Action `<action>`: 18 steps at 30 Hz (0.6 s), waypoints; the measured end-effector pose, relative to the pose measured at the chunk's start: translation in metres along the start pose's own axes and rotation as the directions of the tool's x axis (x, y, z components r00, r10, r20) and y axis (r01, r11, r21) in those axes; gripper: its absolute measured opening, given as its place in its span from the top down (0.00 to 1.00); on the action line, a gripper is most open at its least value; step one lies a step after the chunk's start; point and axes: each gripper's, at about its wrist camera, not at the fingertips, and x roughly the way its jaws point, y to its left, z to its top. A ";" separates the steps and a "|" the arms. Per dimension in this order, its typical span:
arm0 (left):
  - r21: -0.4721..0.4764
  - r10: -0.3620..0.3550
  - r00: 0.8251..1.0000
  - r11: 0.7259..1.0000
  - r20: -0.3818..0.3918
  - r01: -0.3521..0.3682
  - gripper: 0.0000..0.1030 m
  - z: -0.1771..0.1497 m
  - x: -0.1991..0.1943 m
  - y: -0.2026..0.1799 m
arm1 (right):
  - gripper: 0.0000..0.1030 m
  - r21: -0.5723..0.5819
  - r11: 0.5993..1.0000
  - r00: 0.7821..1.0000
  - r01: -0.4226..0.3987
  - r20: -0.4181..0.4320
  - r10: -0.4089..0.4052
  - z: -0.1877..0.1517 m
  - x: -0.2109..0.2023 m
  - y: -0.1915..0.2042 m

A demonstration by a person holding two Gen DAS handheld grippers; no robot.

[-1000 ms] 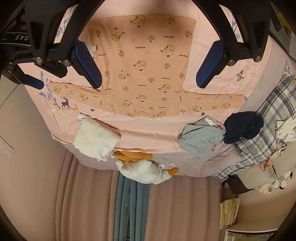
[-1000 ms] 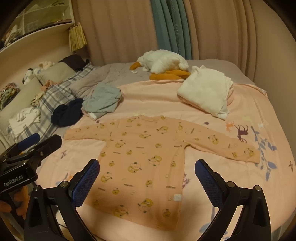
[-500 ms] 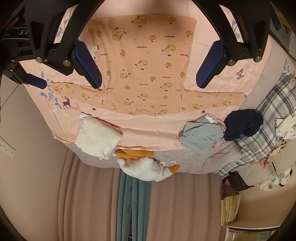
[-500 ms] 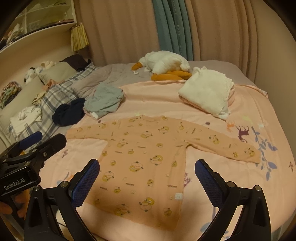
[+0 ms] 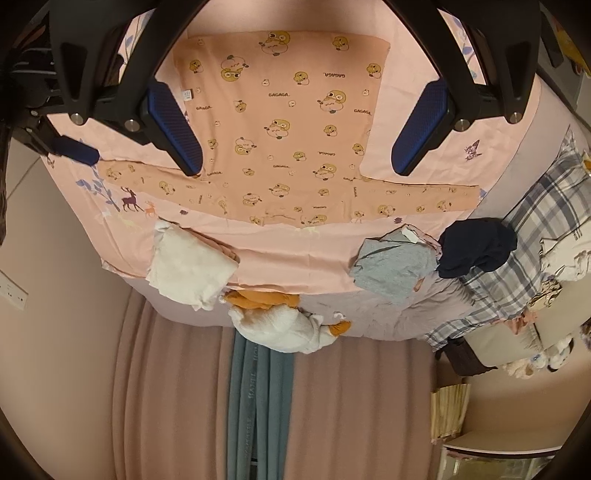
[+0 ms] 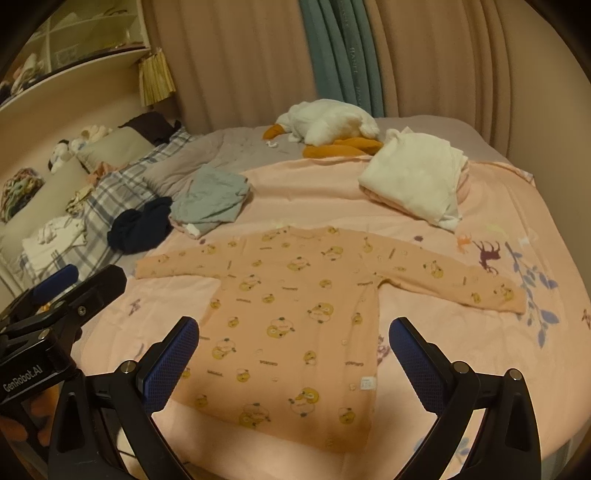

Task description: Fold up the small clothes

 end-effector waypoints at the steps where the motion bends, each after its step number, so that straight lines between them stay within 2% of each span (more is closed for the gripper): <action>1: 0.002 0.006 1.000 1.000 -0.009 -0.005 0.01 -0.003 0.001 0.000 | 0.00 0.002 1.000 1.000 0.002 0.002 -0.002 -0.002 0.001 0.000; 7: -0.012 -0.014 0.999 1.000 -0.052 0.013 0.01 -0.014 -0.001 0.004 | 0.00 0.052 0.999 0.999 0.013 -0.033 -0.011 -0.019 0.002 -0.001; 12: -0.028 0.008 0.999 1.000 -0.037 -0.009 0.01 -0.011 -0.005 0.009 | 0.00 0.070 0.997 1.000 0.014 -0.019 -0.013 -0.019 -0.004 -0.006; 15: -0.071 0.029 0.999 0.997 -0.043 -0.032 0.01 -0.008 0.001 0.019 | 0.00 0.095 0.995 1.000 -0.006 -0.003 0.006 -0.014 -0.007 -0.021; 18: -0.075 0.054 0.998 0.996 -0.018 -0.055 0.01 -0.005 0.011 0.023 | 0.00 0.149 0.989 1.000 -0.015 0.008 0.014 -0.004 -0.008 -0.050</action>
